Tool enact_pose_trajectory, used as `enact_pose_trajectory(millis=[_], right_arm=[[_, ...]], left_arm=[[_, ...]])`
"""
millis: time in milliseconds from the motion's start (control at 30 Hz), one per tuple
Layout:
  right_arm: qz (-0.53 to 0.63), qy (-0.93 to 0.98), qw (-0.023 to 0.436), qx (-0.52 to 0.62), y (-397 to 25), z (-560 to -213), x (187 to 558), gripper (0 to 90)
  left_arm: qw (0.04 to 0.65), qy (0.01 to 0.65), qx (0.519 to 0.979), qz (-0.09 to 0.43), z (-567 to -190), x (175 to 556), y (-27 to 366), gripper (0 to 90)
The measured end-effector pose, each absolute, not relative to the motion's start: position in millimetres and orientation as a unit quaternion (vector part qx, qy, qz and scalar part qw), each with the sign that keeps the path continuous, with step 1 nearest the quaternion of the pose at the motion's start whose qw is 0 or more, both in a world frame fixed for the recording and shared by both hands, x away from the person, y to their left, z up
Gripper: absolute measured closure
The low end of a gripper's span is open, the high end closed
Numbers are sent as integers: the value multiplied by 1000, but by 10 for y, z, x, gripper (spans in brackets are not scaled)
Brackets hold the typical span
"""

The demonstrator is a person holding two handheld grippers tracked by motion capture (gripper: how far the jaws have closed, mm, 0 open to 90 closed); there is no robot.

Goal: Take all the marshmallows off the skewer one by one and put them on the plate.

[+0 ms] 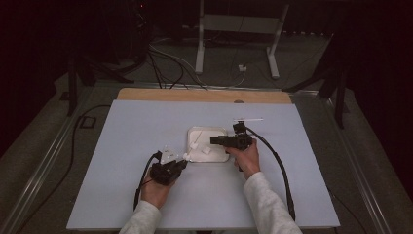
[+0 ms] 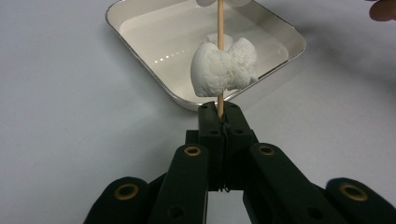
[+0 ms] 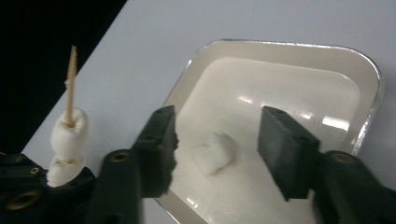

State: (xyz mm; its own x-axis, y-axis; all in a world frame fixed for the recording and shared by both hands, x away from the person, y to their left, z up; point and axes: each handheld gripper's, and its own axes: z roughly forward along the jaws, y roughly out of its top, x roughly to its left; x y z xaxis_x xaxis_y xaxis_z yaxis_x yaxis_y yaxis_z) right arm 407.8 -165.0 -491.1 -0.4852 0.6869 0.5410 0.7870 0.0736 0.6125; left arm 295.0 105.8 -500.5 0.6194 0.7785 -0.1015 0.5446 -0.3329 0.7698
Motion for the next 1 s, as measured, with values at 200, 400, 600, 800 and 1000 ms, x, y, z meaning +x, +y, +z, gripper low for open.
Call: enact_pose_trajectory(millis=[200,400,600,800,1000], right_arm=[[-475,-722,64,-499,-1641,-4812,4032,242],[-489,-720,68,-488,-1648,-4723,3977,172],[-503,-713,86,-481,-1622,-4689,3948,155],[-508,-717,100,-467,-1521,-4685,3868,131],[-510,-713,103,-470,-1469,-4674,3850,34]], left_arm=[[409,414,801,143,-4978,2954,1045,900],[415,418,795,141,-4919,3001,1043,900],[417,416,796,138,-4876,3063,991,900],[420,414,796,135,-4852,3093,942,900],[427,414,793,131,-4823,3125,923,900]])
